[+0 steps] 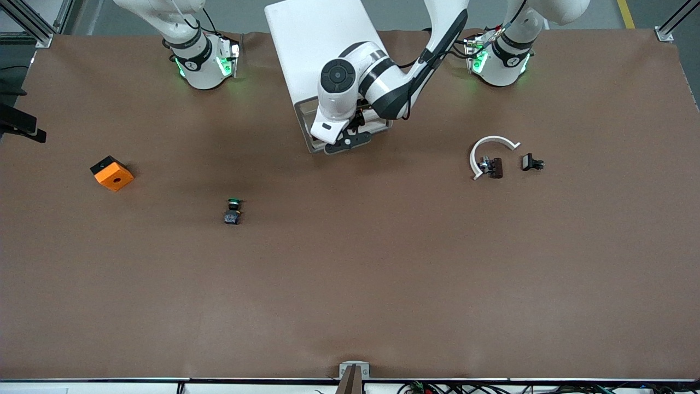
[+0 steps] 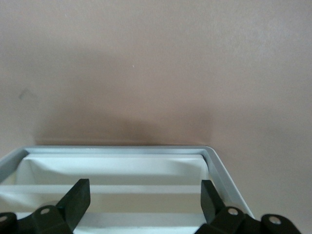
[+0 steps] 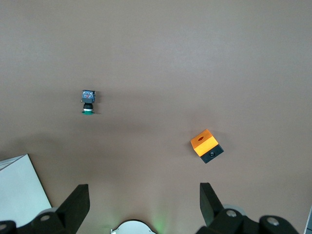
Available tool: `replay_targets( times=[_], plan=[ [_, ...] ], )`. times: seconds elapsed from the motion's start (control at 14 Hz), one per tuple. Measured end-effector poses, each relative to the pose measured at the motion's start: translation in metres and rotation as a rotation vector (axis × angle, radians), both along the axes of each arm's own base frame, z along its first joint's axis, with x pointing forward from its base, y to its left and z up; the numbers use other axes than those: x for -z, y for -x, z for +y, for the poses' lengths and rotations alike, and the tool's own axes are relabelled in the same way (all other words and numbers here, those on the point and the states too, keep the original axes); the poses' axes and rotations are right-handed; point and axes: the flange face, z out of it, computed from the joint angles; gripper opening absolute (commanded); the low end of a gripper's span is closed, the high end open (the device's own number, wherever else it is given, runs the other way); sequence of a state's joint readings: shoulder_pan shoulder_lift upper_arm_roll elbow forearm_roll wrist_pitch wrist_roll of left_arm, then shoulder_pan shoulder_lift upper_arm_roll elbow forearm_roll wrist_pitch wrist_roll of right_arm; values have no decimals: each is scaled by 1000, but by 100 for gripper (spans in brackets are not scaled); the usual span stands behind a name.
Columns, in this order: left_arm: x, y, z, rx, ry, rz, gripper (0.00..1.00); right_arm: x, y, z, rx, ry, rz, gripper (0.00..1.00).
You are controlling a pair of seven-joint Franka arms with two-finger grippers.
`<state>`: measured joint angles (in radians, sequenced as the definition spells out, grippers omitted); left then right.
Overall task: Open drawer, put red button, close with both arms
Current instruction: 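Push the drawer shut with the left gripper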
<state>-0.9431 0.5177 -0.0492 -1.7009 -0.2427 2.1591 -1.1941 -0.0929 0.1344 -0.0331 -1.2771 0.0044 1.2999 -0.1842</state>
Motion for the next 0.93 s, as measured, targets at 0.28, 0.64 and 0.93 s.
replay_targets(
  times=[0.28, 0.64, 0.93],
  plan=[
    [13, 5, -4, -30, 11, 53, 100, -3, 1, -3, 15, 9, -13, 100],
    [23, 5, -4, -81, 27, 122, 100, -22, 14, -12, 109, 11, -48, 100],
    [23, -3, -2, -114, 23, 194, 100, -25, 15, -6, 125, -12, -59, 100]
  ],
)
